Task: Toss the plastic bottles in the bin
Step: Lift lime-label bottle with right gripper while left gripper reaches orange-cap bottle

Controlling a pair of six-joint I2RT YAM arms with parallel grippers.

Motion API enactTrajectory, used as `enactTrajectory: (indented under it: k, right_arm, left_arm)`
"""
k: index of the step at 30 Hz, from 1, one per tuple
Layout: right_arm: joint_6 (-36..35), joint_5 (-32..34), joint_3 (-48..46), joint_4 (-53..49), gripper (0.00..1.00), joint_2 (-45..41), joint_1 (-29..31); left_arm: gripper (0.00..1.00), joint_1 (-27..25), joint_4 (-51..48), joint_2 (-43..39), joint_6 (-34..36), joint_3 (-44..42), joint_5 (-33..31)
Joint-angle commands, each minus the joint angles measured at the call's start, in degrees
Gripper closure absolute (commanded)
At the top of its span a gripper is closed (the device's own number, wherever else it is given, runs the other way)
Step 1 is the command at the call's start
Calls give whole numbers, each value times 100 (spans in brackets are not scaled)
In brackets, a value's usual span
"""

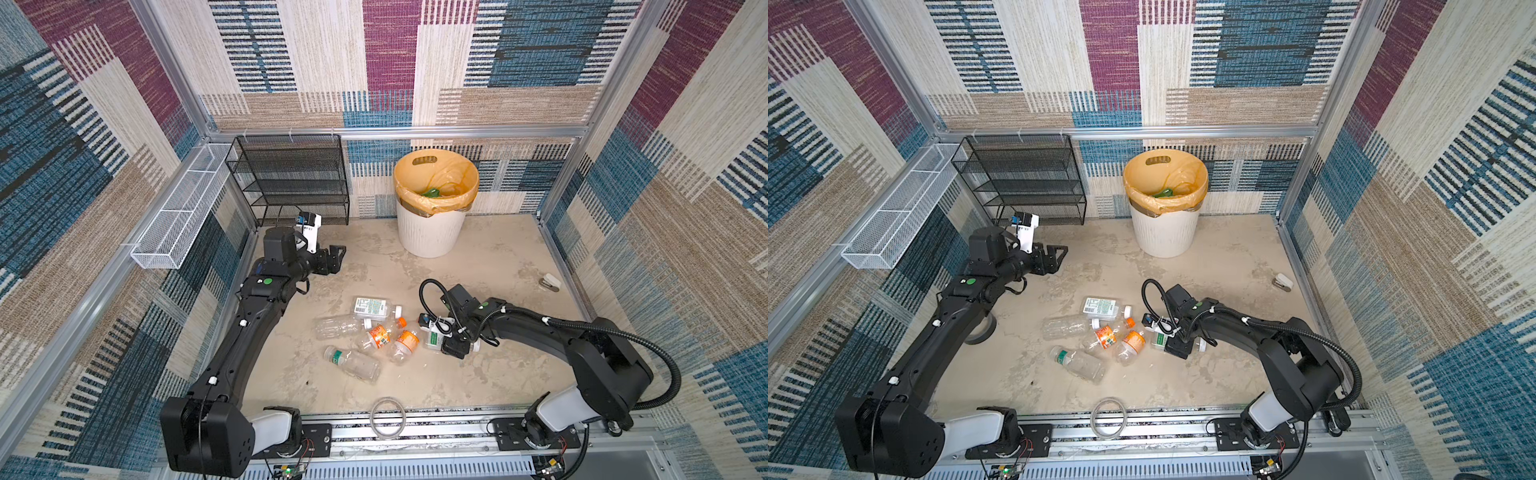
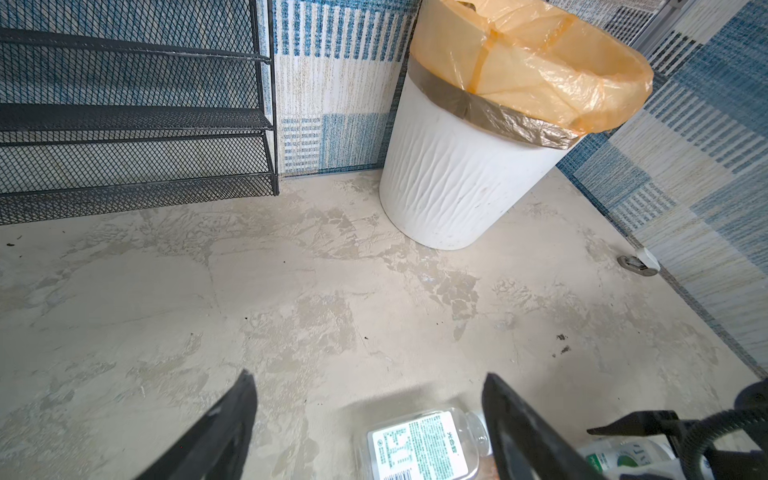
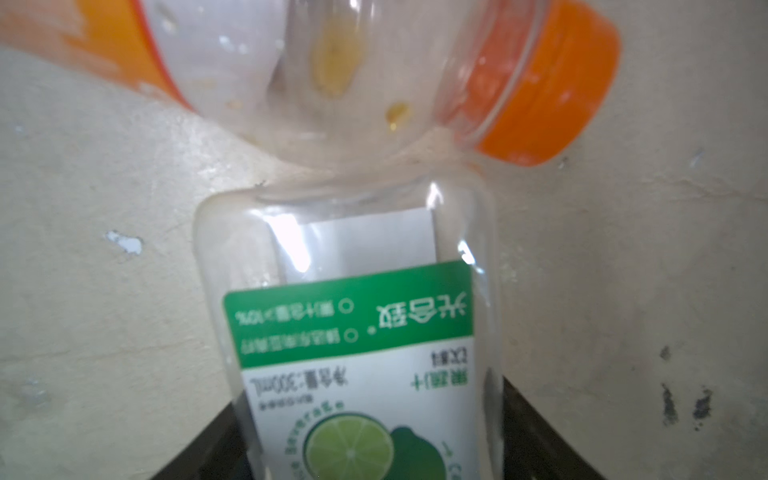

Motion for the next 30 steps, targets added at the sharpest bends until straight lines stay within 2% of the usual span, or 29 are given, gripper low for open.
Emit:
enactTrajectory:
  k: [1, 6, 12, 15, 19, 26, 30]
  right_arm:
    - [155, -39, -88, 84, 31, -134, 0]
    - [330, -109, -219, 106, 43, -442, 3]
    - [645, 137, -439, 128, 43, -820, 3]
    - [895, 540, -548, 321, 43, -1115, 3]
    - [1172, 1050, -552, 845, 41, -1621, -35]
    - [1879, 1337, -626, 2221, 39, -2388, -275]
    - [2298, 1711, -744, 3218, 41, -2736, -390]
  left_arm:
    - [15, 6, 144, 22, -129, -24, 101]
    - [15, 8, 141, 59, -146, -27, 129]
    - [15, 2, 158, 101, -164, -33, 171]
    - [16, 2, 155, 128, -164, -33, 191]
    - [16, 2, 157, 153, -156, -33, 209]
    - [17, -13, 148, 162, -155, -33, 235]
    - [17, -48, 57, 125, -44, 1, 155]
